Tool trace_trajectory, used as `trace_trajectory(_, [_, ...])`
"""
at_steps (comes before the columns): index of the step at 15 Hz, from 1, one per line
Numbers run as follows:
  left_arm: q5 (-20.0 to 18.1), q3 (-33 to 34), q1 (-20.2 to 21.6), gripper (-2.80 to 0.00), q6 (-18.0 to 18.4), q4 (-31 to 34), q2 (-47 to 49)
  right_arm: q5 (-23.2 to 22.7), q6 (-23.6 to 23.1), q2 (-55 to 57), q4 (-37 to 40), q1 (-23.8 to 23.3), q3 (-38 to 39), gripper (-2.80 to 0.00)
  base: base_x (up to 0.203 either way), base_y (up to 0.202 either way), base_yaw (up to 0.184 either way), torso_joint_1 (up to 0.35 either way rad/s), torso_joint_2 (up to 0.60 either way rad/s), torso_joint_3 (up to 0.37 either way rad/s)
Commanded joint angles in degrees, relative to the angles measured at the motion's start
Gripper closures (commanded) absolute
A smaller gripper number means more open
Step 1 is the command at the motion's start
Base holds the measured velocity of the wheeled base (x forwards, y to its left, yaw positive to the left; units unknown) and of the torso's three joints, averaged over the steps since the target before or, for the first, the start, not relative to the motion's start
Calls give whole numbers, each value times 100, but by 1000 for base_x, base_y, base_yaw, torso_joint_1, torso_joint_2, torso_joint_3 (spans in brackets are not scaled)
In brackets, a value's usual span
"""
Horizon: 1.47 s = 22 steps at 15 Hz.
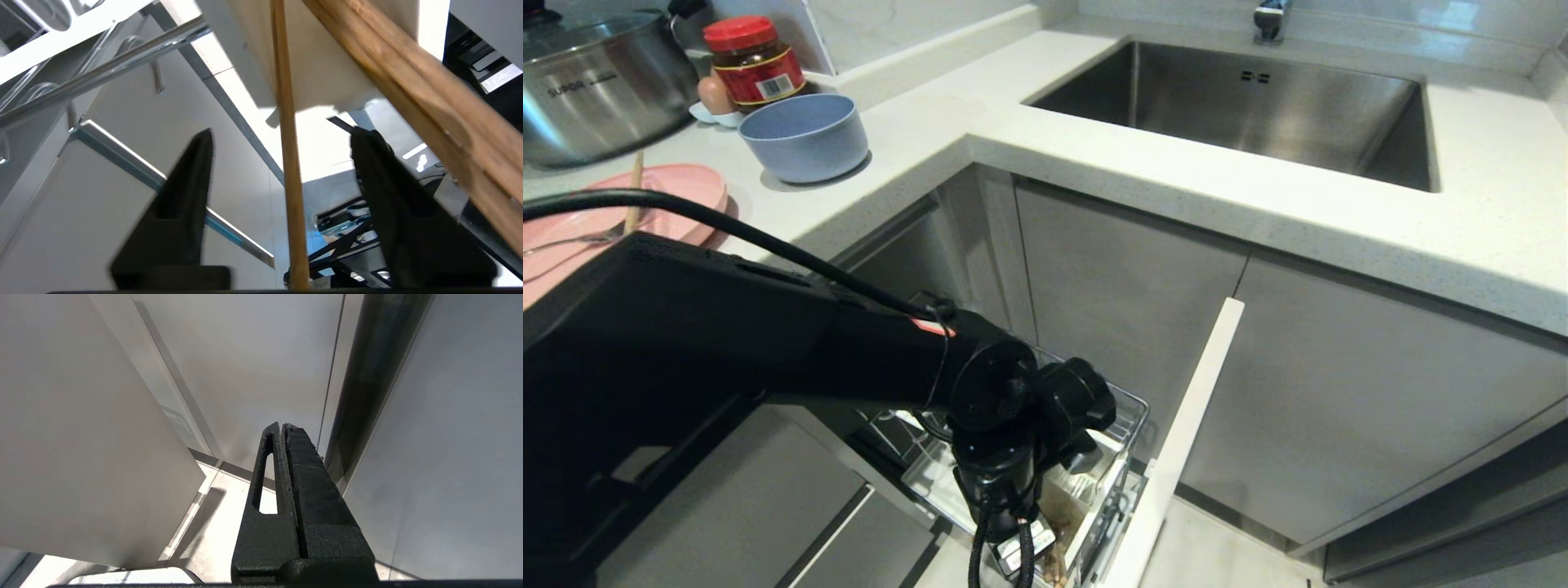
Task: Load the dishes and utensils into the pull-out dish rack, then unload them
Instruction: Pick up the chopsticks and place it in the cupboard
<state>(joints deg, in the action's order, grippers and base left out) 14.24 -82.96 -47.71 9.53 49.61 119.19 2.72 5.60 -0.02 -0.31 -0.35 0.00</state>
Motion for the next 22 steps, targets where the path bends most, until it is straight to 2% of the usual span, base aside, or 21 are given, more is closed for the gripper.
trace_trajectory(1, [9, 29, -1, -280, 0, 39, -244, 1, 3, -15, -4, 0, 0, 0, 0, 0, 0, 0, 0, 0])
trace_trajectory(4, [23, 75, -1, -280, -28, 46, -634, 1, 3, -16, -4, 0, 0, 0, 0, 0, 0, 0, 0, 0])
trace_trajectory(8, [256, 217, -5, -280, -91, 41, -1513, 1, 3, -15, -4, 0, 0, 0, 0, 0, 0, 0, 0, 0])
trace_trajectory(9, [312, 258, -8, 0, -146, 38, -1799, 1, 3, -15, -4, 0, 0, 0, 0, 0, 0, 0, 0, 0])
trace_trajectory(11, [526, 292, -15, 0, -285, 9, -2288, 1, 3, -15, -4, 0, 0, 0, 0, 0, 0, 0, 0, 0])
trace_trajectory(13, [736, 186, -33, 0, -674, -12, -2643, 1, 3, -15, -4, 0, 0, 0, 0, 0, 0, 0, 0, 0])
trace_trajectory(15, [839, 44, -36, 0, -914, -257, -2999, 0, 3, -15, -4, 0, 0, 0, 0, 0, 0, 0, 0, 0])
trace_trajectory(20, [1221, 38, -7, 0, -1275, -1796, -3961, 1, 3, -15, -4, 0, 0, 0, 0, 0, 0, 0, 0, 0])
trace_trajectory(22, [1591, 23, 55, 0, -1413, -2552, -4252, 1, 3, -16, -4, 0, 0, 0, 0, 0, 0, 0, 0, 0])
